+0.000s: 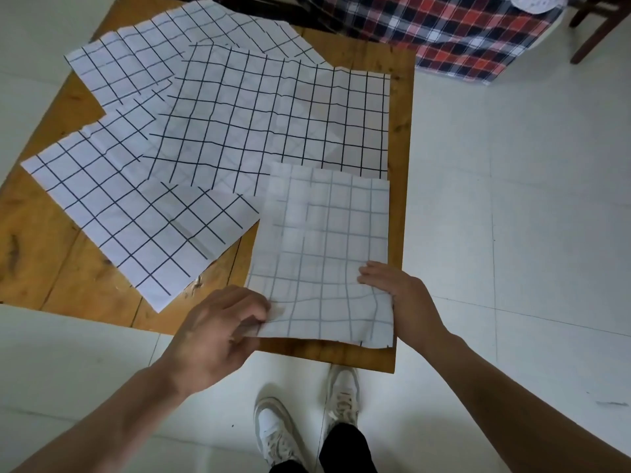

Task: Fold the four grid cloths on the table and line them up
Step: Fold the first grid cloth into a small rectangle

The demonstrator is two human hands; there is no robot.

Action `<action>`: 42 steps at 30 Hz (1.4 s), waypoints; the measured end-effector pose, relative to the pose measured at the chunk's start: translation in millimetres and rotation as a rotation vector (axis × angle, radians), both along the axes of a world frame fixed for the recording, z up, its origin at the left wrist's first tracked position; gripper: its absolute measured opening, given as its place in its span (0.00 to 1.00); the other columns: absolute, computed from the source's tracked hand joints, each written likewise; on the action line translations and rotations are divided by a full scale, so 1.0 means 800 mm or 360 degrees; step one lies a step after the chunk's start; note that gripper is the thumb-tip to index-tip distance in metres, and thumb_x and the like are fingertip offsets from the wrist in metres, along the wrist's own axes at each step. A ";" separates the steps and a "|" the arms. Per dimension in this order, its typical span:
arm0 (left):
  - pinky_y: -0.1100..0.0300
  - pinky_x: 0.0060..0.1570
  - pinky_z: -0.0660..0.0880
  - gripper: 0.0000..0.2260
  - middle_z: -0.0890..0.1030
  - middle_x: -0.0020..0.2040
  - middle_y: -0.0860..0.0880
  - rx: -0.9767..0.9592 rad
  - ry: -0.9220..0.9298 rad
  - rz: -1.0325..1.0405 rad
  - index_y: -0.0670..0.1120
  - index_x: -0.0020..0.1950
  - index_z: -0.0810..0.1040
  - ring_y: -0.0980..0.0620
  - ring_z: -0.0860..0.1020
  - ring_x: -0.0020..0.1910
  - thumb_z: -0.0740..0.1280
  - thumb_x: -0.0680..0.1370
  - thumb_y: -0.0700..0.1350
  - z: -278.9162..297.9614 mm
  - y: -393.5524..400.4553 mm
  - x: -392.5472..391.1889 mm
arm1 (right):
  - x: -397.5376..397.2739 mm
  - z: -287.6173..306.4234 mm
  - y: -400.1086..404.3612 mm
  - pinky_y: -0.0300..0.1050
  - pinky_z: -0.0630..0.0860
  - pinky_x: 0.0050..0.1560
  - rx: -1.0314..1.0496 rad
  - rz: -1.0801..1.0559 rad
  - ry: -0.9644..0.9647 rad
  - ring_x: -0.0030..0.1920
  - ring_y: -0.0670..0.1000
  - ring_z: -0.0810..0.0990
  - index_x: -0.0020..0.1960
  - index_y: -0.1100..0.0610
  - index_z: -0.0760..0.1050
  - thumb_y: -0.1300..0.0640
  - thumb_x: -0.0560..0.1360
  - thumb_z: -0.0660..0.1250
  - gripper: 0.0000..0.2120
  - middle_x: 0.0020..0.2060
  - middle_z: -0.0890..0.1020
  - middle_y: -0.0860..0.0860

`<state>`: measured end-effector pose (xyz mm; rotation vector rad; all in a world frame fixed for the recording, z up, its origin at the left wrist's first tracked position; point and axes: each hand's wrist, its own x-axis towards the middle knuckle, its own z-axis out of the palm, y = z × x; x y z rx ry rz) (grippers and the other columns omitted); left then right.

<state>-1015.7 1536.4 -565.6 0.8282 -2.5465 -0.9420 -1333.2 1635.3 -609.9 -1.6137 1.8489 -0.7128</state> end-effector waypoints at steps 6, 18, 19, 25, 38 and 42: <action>0.48 0.51 0.77 0.24 0.80 0.58 0.54 -0.0041 -0.0101 0.0158 0.47 0.55 0.81 0.50 0.78 0.58 0.77 0.60 0.34 -0.020 -0.016 0.026 | 0.008 0.003 -0.004 0.31 0.63 0.69 0.0067 -0.0041 -0.0333 0.66 0.36 0.71 0.59 0.50 0.79 0.70 0.76 0.66 0.18 0.64 0.77 0.48; 0.48 0.51 0.74 0.13 0.83 0.56 0.53 -0.0329 -0.0189 0.0086 0.48 0.52 0.83 0.47 0.79 0.61 0.73 0.69 0.38 -0.049 -0.052 -0.001 | -0.003 -0.009 0.004 0.46 0.68 0.70 0.0035 0.0148 -0.0199 0.67 0.46 0.73 0.59 0.56 0.80 0.51 0.71 0.71 0.18 0.62 0.79 0.50; 0.47 0.51 0.75 0.11 0.83 0.55 0.54 -0.0246 -0.0151 0.0086 0.49 0.51 0.83 0.48 0.79 0.59 0.74 0.70 0.41 -0.053 -0.053 -0.002 | -0.004 -0.012 0.004 0.50 0.68 0.68 -0.0023 0.0161 -0.0025 0.67 0.48 0.73 0.58 0.57 0.80 0.52 0.69 0.73 0.19 0.62 0.79 0.51; 0.44 0.52 0.76 0.20 0.82 0.57 0.52 -0.0052 -0.0016 0.0147 0.46 0.52 0.81 0.48 0.80 0.58 0.71 0.68 0.58 -0.047 -0.052 -0.008 | -0.013 -0.010 -0.002 0.58 0.76 0.59 -0.0116 0.0063 0.0377 0.58 0.54 0.79 0.58 0.57 0.80 0.58 0.65 0.80 0.22 0.57 0.82 0.52; 0.51 0.43 0.77 0.12 0.80 0.44 0.47 0.0705 0.0232 0.0602 0.43 0.46 0.77 0.44 0.78 0.43 0.65 0.72 0.50 -0.037 -0.066 -0.027 | -0.012 0.014 -0.022 0.42 0.71 0.54 0.0166 -0.0244 0.0400 0.53 0.53 0.77 0.59 0.52 0.81 0.60 0.72 0.74 0.16 0.54 0.82 0.49; 0.59 0.36 0.72 0.10 0.75 0.37 0.45 0.1231 0.0389 0.1018 0.41 0.42 0.76 0.50 0.73 0.35 0.63 0.76 0.47 -0.030 -0.074 -0.056 | -0.012 0.021 -0.034 0.42 0.74 0.56 0.0250 -0.0369 0.0255 0.53 0.49 0.77 0.58 0.52 0.81 0.61 0.74 0.72 0.13 0.54 0.81 0.49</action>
